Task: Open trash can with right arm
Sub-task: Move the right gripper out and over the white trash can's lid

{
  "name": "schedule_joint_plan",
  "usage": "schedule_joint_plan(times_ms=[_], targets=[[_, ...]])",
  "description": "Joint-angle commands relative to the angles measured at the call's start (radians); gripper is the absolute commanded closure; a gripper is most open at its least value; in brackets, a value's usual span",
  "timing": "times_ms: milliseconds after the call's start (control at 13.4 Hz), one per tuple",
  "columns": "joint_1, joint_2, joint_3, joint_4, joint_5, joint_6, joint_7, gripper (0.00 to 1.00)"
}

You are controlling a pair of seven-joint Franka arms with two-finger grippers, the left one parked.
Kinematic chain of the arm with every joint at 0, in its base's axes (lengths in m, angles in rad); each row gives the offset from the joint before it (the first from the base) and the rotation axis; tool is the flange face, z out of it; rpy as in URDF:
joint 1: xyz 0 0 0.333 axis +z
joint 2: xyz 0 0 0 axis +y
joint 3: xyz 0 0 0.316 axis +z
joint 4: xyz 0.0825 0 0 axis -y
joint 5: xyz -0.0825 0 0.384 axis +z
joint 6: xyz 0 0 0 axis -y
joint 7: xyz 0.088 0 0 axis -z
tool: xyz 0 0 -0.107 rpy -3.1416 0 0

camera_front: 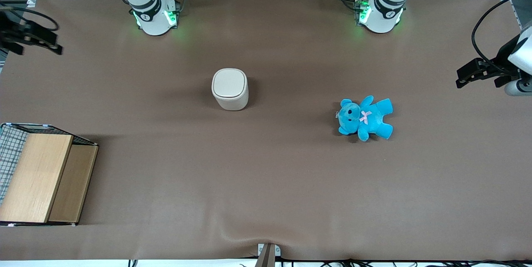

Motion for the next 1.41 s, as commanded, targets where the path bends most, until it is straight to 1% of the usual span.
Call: schedule_joint_plan(times_ms=[0,149,298,446,595,669,818,893,967,1041,1116,1190,1264,1339], targets=[[0.073,0.039,0.001,0.011,0.013,-0.02,-0.001,0.0],[0.132,0.04,-0.001,-0.041,0.015,-0.037,0.005,0.0],[0.158,0.042,0.001,-0.086,0.018,-0.035,0.02,0.0],[0.189,0.043,0.001,-0.164,0.071,-0.025,0.022,0.0],[0.218,0.051,0.002,-0.246,0.152,0.006,0.064,0.0],[0.247,0.052,0.002,-0.285,0.165,0.038,0.109,0.0],[0.346,0.055,0.001,-0.325,0.165,0.102,0.218,0.0],[0.394,0.063,0.001,-0.337,0.165,0.124,0.27,0.08],[0.429,0.074,0.001,-0.348,0.165,0.142,0.298,0.21],[0.455,0.089,0.002,-0.357,0.168,0.161,0.302,0.3],[0.475,0.104,0.002,-0.362,0.18,0.178,0.304,0.41],[0.488,0.123,0.002,-0.362,0.208,0.188,0.306,0.6],[0.494,0.147,0.002,-0.362,0.235,0.199,0.321,0.83],[0.509,0.169,0.002,-0.362,0.252,0.211,0.341,1.0]])
